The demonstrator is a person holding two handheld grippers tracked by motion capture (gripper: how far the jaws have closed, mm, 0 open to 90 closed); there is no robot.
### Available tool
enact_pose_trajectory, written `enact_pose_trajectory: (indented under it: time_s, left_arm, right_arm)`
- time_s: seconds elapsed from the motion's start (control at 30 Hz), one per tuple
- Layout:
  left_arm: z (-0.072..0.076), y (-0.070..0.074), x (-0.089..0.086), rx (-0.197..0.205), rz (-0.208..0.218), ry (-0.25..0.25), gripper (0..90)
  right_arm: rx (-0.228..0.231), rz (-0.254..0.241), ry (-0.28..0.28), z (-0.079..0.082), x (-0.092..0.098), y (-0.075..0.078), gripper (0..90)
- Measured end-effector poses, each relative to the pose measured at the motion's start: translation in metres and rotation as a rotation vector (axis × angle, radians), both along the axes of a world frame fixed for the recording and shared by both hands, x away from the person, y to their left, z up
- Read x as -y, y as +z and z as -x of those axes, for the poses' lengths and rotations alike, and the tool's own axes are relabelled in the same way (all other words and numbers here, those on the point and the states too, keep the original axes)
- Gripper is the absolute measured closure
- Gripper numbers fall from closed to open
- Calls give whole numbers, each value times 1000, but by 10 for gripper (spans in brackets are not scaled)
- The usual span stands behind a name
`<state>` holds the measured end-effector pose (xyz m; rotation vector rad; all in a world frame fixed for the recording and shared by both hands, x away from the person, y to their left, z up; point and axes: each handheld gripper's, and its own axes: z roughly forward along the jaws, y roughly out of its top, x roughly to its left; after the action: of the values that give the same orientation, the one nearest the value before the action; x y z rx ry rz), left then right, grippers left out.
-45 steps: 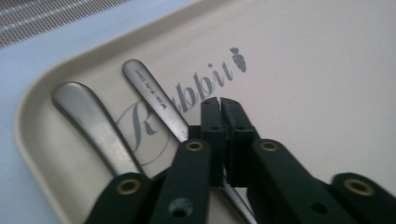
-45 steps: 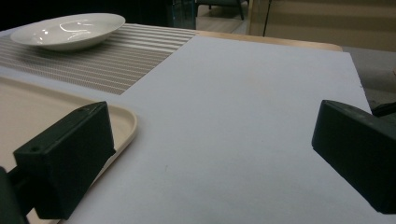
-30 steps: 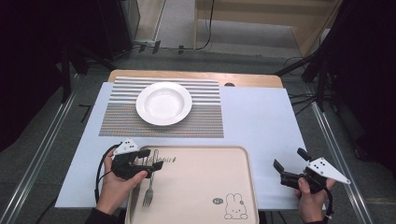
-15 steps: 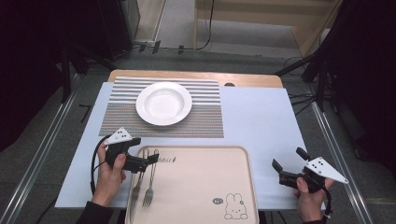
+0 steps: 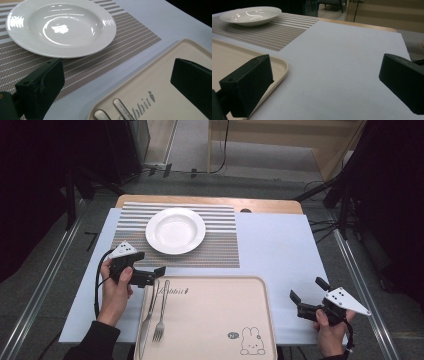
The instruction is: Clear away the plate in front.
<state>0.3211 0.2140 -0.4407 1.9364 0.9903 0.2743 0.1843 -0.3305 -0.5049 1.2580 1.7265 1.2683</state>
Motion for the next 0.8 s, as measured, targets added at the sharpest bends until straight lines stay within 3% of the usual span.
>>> enact_pose_trajectory:
  time_s: [0.13, 0.47, 0.8]
  left_arm:
    - [-13, -1, -1, -5, -49, 52, 0]
    - [-31, 3, -5, -1, -12, 46, 0]
    - [-50, 6, -2, -4, -20, 53, 0]
  right_arm:
    - [0, -4, -4, 1, 2, 0, 0]
    - [2, 0, -6, 1, 1, 0, 0]
    - [7, -3, -2, 2, 1, 1, 0]
